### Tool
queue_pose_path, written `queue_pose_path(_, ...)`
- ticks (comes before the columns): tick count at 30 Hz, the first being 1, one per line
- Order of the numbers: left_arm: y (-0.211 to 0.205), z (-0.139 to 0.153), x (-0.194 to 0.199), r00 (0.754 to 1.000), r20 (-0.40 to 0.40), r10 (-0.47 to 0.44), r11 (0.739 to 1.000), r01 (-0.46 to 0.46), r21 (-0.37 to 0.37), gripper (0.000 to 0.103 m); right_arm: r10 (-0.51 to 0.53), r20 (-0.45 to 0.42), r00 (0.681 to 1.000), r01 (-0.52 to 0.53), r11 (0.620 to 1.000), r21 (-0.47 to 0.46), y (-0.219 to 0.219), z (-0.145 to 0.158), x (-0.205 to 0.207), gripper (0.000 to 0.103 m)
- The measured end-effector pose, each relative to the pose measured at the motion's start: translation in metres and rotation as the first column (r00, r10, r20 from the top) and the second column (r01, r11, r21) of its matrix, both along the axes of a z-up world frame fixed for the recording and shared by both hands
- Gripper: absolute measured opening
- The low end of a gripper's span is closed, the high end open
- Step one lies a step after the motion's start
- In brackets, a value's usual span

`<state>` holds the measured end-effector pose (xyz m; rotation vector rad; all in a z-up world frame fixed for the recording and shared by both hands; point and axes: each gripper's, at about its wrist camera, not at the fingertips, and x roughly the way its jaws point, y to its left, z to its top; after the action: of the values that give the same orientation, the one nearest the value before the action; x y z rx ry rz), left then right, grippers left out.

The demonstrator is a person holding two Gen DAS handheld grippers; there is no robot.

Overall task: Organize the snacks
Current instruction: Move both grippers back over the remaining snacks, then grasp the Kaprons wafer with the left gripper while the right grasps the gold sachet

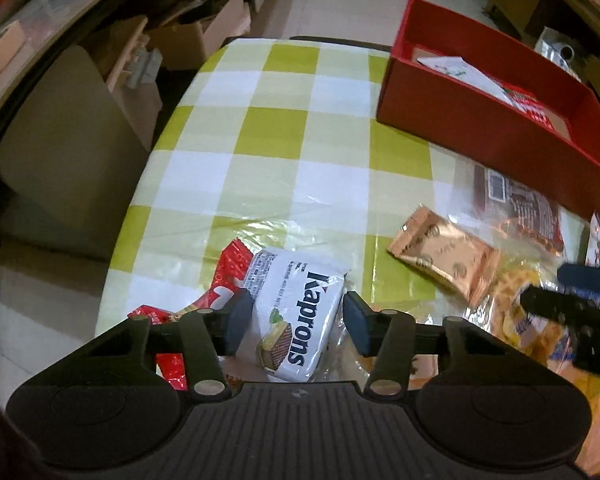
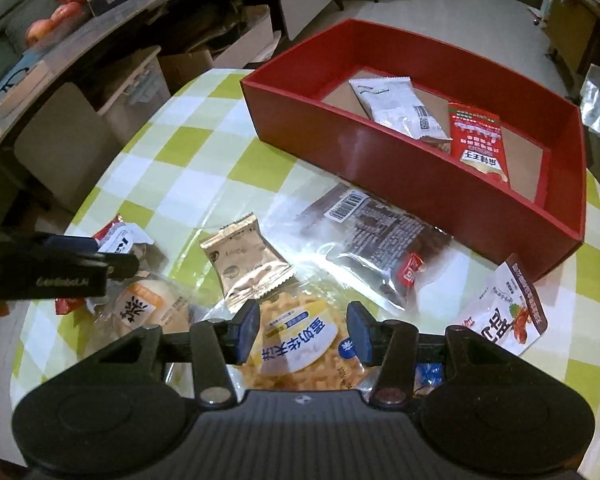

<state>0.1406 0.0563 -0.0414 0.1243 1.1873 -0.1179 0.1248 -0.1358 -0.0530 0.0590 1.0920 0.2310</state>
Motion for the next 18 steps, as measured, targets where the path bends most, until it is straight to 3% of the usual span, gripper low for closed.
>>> queue_pose_path(4, -0.003, 0.003, -0.012, 0.999, -0.013, -0.032, 0.999, 0.033, 0.006, 0.053, 0.0, -0.003, 1.0, 0.0, 1.0, 0.012, -0.002, -0.001, 0.008, 0.054)
queue_pose_path(7, -0.002, 0.006, -0.02, 0.999, -0.032, -0.038, 0.998, 0.036, -0.042, 0.053, 0.0, 0.001, 1.0, 0.0, 1.0, 0.03, -0.003, 0.0, 0.013, 0.054)
queue_pose_path(12, 0.0, 0.016, -0.031, 0.997, -0.053, -0.047, 0.989, 0.039, -0.145, 0.052, 0.086, 0.015, 0.996, -0.086, 0.996, 0.025, 0.015, -0.003, 0.02, 0.055)
queue_pose_path(18, 0.003, 0.015, -0.03, 0.997, -0.071, -0.02, 0.985, 0.008, -0.172, 0.052, 0.144, 0.014, 0.99, -0.144, 0.989, 0.039, 0.041, -0.015, 0.04, 0.055)
